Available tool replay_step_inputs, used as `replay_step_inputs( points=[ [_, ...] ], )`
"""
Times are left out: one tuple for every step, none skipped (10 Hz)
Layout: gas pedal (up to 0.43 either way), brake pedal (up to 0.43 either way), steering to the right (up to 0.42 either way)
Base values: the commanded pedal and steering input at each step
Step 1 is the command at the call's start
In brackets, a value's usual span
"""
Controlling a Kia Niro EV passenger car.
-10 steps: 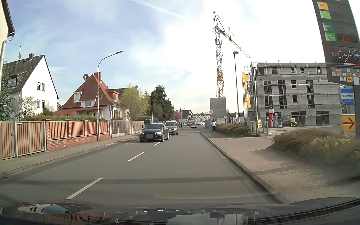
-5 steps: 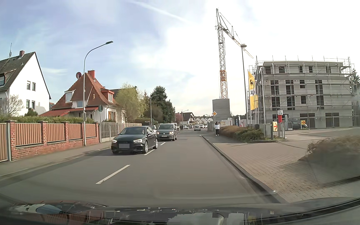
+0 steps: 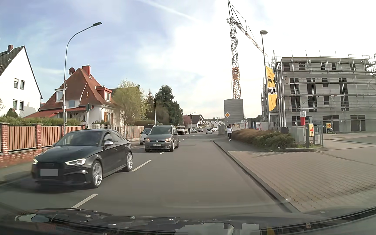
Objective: Follow the waypoints while adhering to traffic rules and regulations
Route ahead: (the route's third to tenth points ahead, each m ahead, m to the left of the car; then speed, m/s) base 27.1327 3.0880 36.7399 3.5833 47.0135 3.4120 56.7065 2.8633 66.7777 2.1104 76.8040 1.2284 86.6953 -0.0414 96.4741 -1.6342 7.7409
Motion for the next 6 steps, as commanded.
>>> replay_step_inputs(
  points=[
    [0.228, 0.0, -0.014],
    [0.24, 0.0, -0.014],
    [0.24, 0.0, -0.014],
    [0.248, 0.0, -0.012],
    [0.26, 0.0, -0.01],
    [0.26, 0.0, -0.006]
  ],
)
